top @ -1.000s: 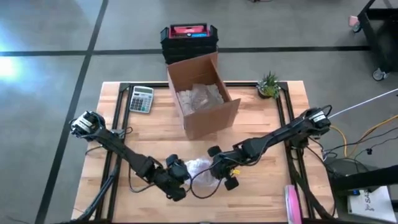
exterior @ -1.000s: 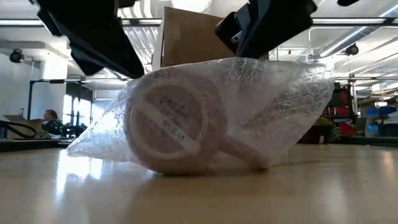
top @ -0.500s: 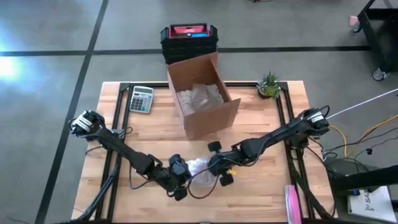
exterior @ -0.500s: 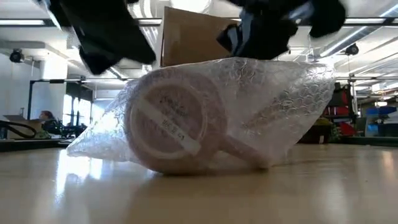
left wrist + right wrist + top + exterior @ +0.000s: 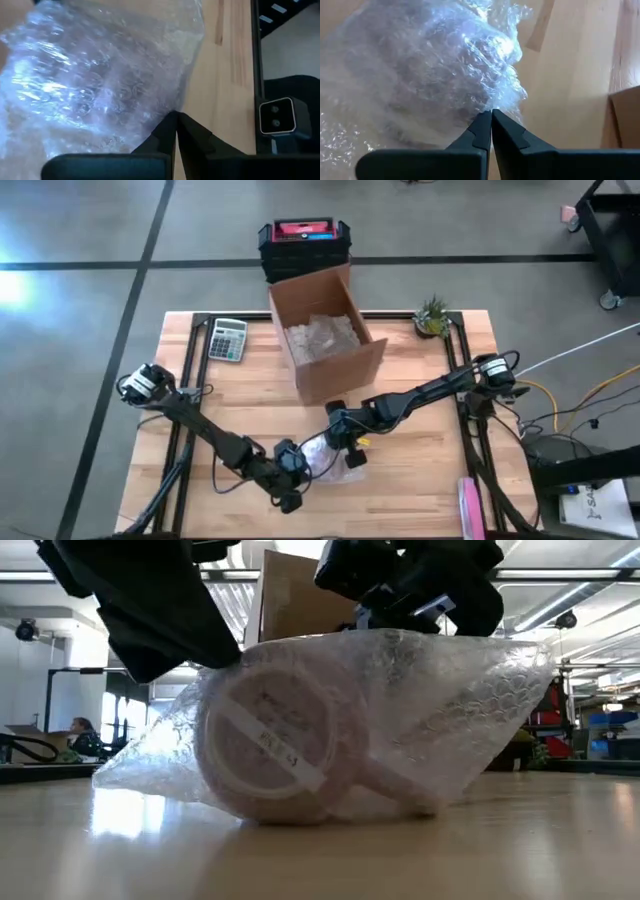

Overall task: Wrap mug
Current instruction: Wrap the purple mug with the bubble wrap

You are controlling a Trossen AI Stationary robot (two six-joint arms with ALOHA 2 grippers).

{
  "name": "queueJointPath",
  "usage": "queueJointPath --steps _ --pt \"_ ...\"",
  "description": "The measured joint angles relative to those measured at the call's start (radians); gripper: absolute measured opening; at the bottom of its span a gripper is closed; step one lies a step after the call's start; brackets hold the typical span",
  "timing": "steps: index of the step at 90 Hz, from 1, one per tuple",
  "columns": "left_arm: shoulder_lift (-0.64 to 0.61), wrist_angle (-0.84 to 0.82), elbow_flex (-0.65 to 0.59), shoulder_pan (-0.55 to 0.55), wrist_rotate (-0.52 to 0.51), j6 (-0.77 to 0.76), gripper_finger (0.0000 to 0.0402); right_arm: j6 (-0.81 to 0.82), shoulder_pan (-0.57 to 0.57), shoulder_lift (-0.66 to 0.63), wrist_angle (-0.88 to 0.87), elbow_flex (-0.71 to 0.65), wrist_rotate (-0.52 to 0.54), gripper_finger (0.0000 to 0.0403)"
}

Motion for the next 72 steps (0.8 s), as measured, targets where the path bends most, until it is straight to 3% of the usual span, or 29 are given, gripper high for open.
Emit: queueJointPath --steps 19,31,63,72 --pt "0.038 0.004 -0.003 0.020 0.053 0.031 0.0000 -0.023 0.002 -0.010 0.005 0.062 -0.114 0.0000" --pt "0.065 -0.036 -0.012 0.059 -0.003 0.054 0.0000 -0.041 0.020 -0.010 -0.006 0.089 -0.171 0.0000" --pt "0.071 -0.007 -0.008 0.099 -0.002 0.079 0.0000 -0.041 0.033 0.003 -0.070 0.108 -0.144 0.0000" --pt "0.069 -0.024 -0.006 0.089 0.043 0.067 0.0000 -0.041 0.039 -0.002 -0.067 0.138 -0.136 0.0000"
